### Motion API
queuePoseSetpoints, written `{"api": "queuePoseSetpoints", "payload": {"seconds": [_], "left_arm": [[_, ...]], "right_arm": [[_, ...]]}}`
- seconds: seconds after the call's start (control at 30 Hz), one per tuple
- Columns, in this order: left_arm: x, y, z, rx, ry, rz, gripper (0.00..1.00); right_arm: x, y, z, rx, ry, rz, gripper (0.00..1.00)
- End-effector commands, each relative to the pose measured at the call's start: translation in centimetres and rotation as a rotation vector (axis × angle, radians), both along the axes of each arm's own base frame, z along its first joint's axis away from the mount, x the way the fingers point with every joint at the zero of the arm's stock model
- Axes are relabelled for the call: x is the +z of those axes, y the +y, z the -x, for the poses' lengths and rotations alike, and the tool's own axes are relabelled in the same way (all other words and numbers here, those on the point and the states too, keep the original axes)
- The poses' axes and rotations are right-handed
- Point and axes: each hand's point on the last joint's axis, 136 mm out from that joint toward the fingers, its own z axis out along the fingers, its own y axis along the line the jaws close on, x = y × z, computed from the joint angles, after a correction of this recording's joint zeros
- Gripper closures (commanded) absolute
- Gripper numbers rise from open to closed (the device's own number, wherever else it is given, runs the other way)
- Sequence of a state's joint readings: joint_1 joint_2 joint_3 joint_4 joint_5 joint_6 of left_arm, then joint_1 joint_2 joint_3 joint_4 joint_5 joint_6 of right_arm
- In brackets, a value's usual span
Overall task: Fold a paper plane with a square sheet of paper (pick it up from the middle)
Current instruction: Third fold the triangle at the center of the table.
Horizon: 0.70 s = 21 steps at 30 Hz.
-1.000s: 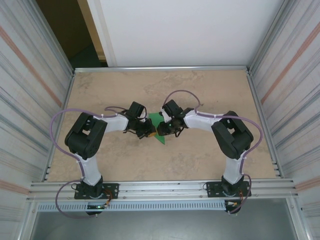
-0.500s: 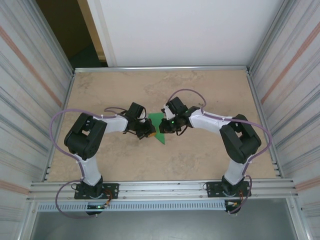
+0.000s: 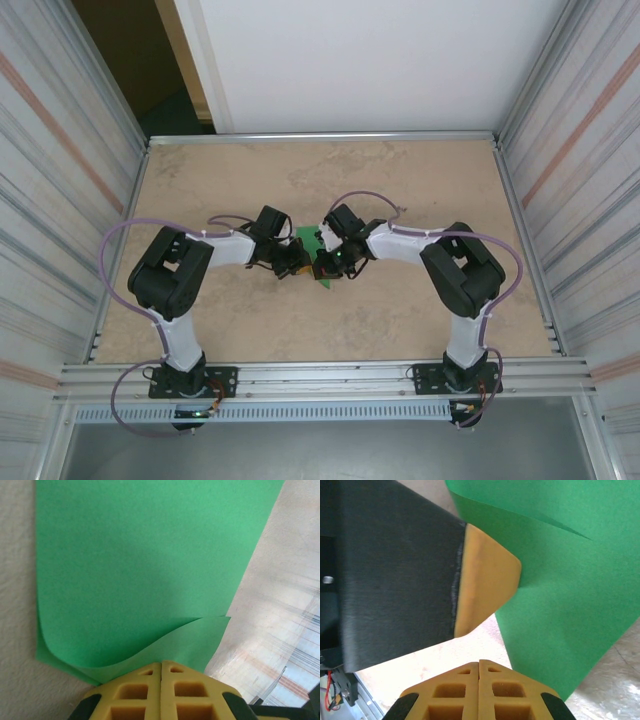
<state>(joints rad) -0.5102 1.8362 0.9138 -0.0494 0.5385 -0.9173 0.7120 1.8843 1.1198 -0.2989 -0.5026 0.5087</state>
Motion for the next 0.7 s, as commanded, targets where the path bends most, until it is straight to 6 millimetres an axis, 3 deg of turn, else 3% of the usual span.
{"api": "queuePoseSetpoints", "payload": {"seconds": [0.0, 0.67], "left_arm": [[-4.4, 3.7, 2.9, 0.051, 0.135, -0.179, 0.98], [-5.3, 4.4, 3.5, 0.053, 0.153, -0.199, 0.98]], "right_arm": [[-0.3, 0.2, -0.2, 0.003, 0.015, -0.007, 0.98], [-2.0, -1.1, -0.4, 0.019, 0.045, 0.033, 0.98]]}}
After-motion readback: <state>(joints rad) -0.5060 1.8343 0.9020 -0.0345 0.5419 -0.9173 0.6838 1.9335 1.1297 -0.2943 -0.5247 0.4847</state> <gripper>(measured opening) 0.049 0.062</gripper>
